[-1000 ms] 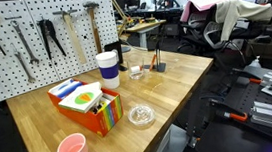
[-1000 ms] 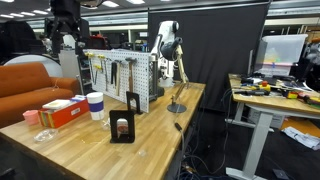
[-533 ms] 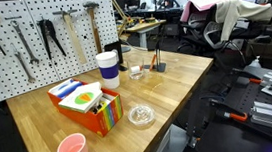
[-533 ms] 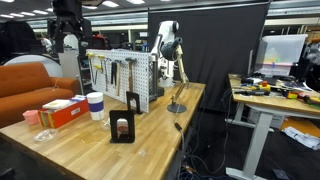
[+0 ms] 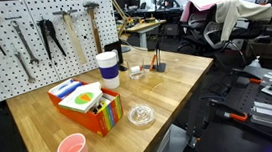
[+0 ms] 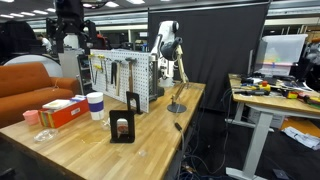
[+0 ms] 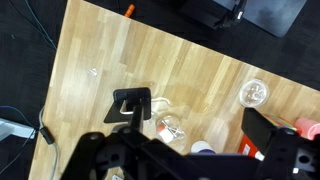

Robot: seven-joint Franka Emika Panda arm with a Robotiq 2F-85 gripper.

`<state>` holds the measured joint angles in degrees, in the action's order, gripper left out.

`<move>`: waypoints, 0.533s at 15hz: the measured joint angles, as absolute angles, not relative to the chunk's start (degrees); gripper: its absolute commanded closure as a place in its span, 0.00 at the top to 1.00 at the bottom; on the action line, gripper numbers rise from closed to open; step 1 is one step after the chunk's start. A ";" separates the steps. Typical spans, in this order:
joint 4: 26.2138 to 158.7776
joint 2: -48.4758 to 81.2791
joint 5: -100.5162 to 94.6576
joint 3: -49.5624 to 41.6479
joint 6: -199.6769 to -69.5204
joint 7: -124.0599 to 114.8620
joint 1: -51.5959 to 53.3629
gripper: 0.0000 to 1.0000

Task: Pour the water in the pink cup into the white and blue cup

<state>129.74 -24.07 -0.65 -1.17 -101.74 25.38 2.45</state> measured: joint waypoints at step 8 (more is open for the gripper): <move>129.74 -24.01 -0.68 -1.22 -101.74 25.83 2.70 1.00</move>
<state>129.74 -24.01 -0.68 -1.22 -101.74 25.83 2.70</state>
